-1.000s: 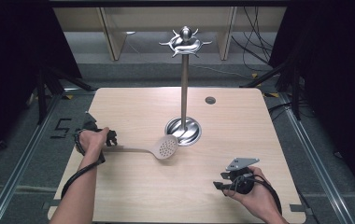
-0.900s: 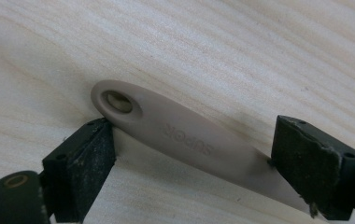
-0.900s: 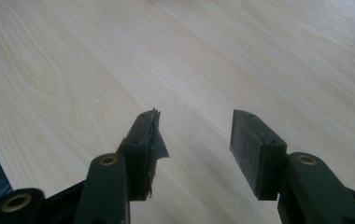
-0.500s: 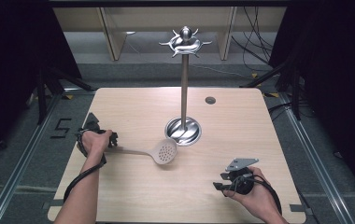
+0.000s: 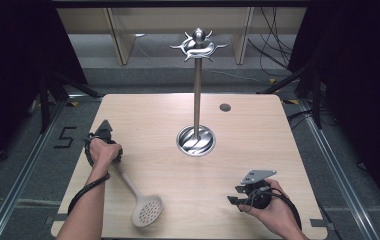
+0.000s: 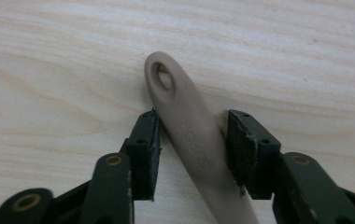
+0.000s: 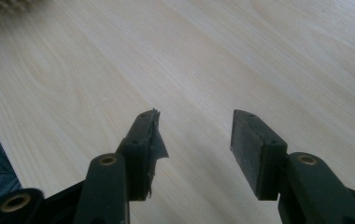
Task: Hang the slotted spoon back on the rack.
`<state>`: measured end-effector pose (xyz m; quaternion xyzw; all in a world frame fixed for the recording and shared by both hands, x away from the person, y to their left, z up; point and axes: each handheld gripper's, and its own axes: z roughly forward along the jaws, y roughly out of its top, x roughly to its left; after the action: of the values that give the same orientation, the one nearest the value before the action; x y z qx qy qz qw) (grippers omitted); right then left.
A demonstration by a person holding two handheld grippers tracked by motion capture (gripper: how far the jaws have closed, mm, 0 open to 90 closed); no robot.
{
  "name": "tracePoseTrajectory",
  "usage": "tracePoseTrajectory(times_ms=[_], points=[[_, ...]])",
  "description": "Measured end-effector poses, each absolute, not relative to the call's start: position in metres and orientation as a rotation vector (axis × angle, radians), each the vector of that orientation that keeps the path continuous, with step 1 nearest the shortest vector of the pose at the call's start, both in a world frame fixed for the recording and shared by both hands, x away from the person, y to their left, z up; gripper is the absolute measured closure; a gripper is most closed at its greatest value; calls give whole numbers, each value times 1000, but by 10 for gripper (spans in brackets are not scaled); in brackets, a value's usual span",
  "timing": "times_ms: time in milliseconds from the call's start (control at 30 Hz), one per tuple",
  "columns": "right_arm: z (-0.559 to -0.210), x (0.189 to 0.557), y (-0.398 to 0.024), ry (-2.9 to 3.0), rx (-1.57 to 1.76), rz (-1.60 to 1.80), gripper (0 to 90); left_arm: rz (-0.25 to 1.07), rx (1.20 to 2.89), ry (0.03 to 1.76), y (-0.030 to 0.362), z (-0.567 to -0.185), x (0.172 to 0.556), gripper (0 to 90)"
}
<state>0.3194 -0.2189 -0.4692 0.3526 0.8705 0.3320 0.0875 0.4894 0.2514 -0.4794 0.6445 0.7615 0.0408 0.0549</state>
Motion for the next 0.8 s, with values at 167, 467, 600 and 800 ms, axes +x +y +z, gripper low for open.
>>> tracePoseTrajectory(times_ms=[167, 467, 600, 800], points=[[-469, 319, -219, 2596, 1044, 993, 522, 106, 2038, 2272, 247, -478, 490, 597], [-467, 319, -220, 2601, 1054, 988, 522, 115, 2075, 2127, 237, -478, 485, 648], [-467, 319, -220, 2597, 1045, 990, 523, 123, 2001, 2122, 230, -481, 484, 664], [-466, 319, -220, 2595, 1078, 1007, 523, 94, 2058, 2062, 232, -479, 481, 670]])
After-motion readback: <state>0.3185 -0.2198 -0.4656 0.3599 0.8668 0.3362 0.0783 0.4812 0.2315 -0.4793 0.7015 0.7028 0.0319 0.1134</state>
